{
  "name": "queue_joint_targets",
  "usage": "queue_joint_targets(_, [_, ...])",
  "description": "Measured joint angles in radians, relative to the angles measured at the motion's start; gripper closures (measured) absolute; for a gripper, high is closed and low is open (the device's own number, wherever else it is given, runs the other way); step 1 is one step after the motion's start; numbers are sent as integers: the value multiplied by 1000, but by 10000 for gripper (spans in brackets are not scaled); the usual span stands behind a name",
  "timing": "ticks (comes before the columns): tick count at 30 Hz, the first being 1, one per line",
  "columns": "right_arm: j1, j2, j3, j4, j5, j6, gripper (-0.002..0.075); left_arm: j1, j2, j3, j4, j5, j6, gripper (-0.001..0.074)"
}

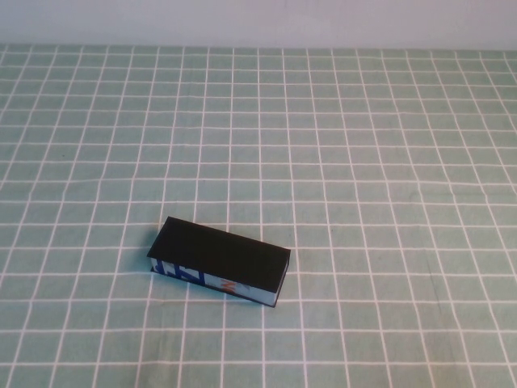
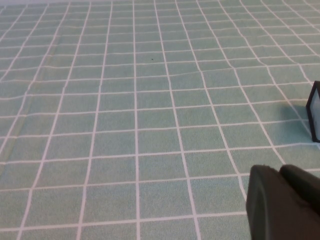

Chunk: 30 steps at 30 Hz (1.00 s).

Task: Return glasses to glasses case

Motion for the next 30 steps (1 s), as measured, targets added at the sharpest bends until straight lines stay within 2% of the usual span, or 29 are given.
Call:
queue_joint_targets(8, [-18,-2,0,0,0,0,739,0,-2,0,0,4,0,733])
queue_joint_targets(18, [-316,-77,116,55,-171,2,739,0,-2,0,0,4,0,734])
queue_joint_targets(22, [-408,-90,175,66,-182,48,739,0,-2,0,0,6,0,734])
queue_joint_targets(30, [-451,-92,177,42,-159,73,739,0,-2,0,0,6,0,734])
